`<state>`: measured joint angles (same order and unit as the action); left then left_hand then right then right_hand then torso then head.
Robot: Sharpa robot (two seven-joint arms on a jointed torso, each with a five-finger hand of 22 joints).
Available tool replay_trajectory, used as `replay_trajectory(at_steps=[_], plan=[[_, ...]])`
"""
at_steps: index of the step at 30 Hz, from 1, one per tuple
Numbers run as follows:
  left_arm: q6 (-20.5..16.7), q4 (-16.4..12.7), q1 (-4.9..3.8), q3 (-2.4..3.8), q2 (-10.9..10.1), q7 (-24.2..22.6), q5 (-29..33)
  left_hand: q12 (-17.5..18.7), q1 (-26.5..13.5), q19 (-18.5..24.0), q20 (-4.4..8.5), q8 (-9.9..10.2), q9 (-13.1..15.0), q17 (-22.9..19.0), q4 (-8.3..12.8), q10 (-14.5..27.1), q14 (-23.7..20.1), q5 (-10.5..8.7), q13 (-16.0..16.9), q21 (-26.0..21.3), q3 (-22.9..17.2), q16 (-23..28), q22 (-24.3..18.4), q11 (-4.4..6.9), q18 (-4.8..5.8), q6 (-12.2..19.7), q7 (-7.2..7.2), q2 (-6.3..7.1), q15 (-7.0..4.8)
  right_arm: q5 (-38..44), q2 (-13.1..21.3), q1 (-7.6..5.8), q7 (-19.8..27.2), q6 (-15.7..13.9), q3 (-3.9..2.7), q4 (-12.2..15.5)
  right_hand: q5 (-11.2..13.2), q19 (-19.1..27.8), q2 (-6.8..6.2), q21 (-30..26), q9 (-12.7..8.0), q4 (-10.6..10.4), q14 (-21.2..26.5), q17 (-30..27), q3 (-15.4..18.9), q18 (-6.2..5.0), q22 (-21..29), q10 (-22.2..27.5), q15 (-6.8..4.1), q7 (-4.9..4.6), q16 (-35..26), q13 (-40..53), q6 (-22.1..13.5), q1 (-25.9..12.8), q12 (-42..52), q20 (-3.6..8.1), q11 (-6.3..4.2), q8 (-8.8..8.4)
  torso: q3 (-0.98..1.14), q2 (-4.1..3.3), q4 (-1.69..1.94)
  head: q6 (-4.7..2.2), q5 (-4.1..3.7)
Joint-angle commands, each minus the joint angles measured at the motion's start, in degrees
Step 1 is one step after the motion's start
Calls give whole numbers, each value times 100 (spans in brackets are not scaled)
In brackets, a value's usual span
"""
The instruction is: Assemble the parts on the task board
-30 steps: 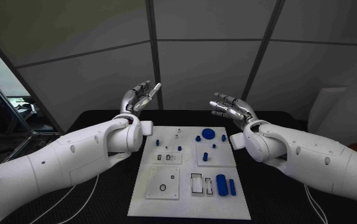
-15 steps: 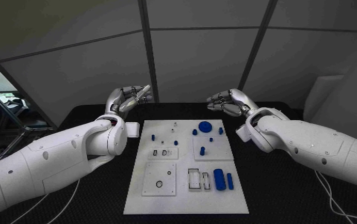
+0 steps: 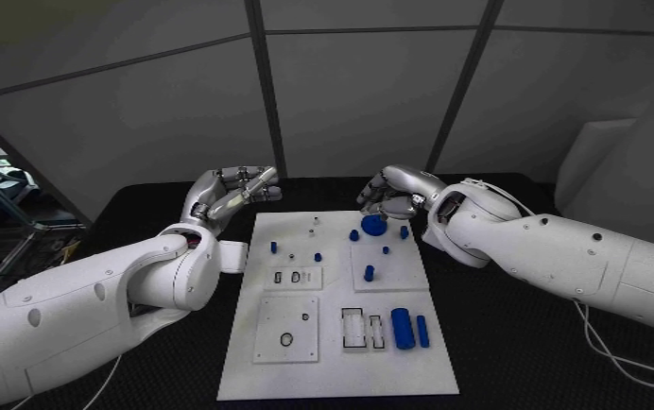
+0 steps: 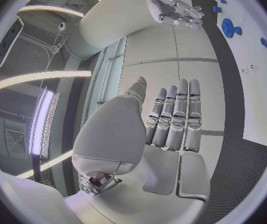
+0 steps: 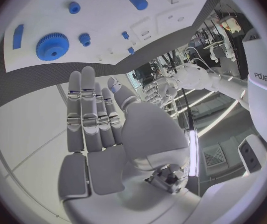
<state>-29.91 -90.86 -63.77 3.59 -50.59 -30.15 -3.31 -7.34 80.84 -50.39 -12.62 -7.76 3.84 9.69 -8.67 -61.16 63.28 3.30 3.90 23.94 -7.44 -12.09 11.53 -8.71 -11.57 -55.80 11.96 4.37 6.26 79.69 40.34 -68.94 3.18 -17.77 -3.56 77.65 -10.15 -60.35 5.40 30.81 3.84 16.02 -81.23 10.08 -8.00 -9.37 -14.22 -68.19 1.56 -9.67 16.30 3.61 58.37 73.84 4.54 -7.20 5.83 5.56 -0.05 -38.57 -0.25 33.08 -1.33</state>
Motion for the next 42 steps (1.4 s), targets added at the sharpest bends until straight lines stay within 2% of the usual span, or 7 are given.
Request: replay_trajectory(at_steps=[1, 11, 14, 18, 22, 27, 42], plan=[[82, -182, -6, 6, -63, 46, -122, 70, -42, -30, -12, 58, -10, 9, 42, 24, -63, -15, -8, 40, 26, 70, 10, -55, 122, 13, 37, -6, 31, 1386, -53, -56, -674, 405, -5, 77, 60, -336, -212, 864, -2, -42, -472, 706, -142, -100, -501, 32, -143, 87, 994, 10, 80, -159, -99, 183, -73, -178, -6, -198, 20, -51, -31], [87, -494, -6, 7, -177, 107, -124, 138, -92, -14, -29, 116, -12, 16, 67, 54, -119, -15, -8, 49, 62, 160, 14, -81, 125, 37, 64, -16, 57, 2079, -209, -115, -1017, 781, -5, 97, 119, -240, -389, 1709, -3, -139, -457, 1864, -356, -97, -1092, 248, -122, 110, 2520, 21, -60, -270, -96, 168, -62, -189, -23, -414, 40, -108, -69], [86, -524, -6, 7, -196, 115, -125, 150, -98, -13, -32, 127, -12, 19, 72, 61, -124, -16, -8, 52, 67, 172, 15, -85, 125, 43, 69, -18, 61, 2141, -236, -119, -1050, 889, -5, 88, 120, -419, -425, 2233, -1, -182, -480, 2557, -412, -21, -1729, 260, -121, 115, 3190, 29, -102, -271, -91, 162, -68, -184, -26, -463, 32, -82, -83], [92, -562, -7, 8, -216, 125, -125, 168, -107, -11, -36, 144, -13, 22, 80, 75, -133, -15, -9, 56, 75, 191, 16, -93, 125, 54, 78, -20, 67, 2199, -273, -121, -1073, 1049, -4, 83, 112, -575, -470, 2753, 0, -241, -477, 3257, -491, 57, -2363, 262, -116, 122, 3874, 33, -133, -261, -89, 153, -68, -184, -32, -497, 28, -66, -79], [99, -588, -7, 9, -226, 134, -125, 177, -113, -10, -38, 152, -13, 24, 84, 83, -137, -15, -9, 58, 80, 200, 17, -98, 126, 60, 83, -21, 70, 2219, -304, -122, -1073, 1150, -4, 81, 95, -652, -486, 3007, 2, -271, -476, 3605, -557, 96, -2680, 248, -115, 123, 4212, 35, -133, -245, -87, 149, -71, -182, -41, -523, 34, -58, -74], [104, -617, -7, 10, -241, 140, -125, 189, -119, -8, -41, 164, -14, 27, 89, 93, -142, -15, -9, 60, 85, 212, 18, -104, 126, 69, 91, -23, 74, 2229, -357, -122, -1057, 1202, -3, 42, 93, -766, -507, 3323, 3, -316, -484, 4027, -657, 150, -3082, 214, -123, 127, 4622, 37, -126, -236, -86, 144, -70, -180, -37, -536, 35, -42, -62], [138, -643, -8, 13, -281, 159, -95, 228, -129, 11, -53, 201, -13, 35, 111, 132, -167, -15, -10, 63, 94, 257, 19, -124, 129, 98, 110, -40, 91, 2233, -466, -122, -942, 1205, -2, -99, 118, -855, -458, 3657, 10, -440, -471, 4453, -913, 197, -3492, 75, -128, 125, 5055, 40, -43, -232, -75, 147, -94, -167, -28, -570, 37, -29, -18]])
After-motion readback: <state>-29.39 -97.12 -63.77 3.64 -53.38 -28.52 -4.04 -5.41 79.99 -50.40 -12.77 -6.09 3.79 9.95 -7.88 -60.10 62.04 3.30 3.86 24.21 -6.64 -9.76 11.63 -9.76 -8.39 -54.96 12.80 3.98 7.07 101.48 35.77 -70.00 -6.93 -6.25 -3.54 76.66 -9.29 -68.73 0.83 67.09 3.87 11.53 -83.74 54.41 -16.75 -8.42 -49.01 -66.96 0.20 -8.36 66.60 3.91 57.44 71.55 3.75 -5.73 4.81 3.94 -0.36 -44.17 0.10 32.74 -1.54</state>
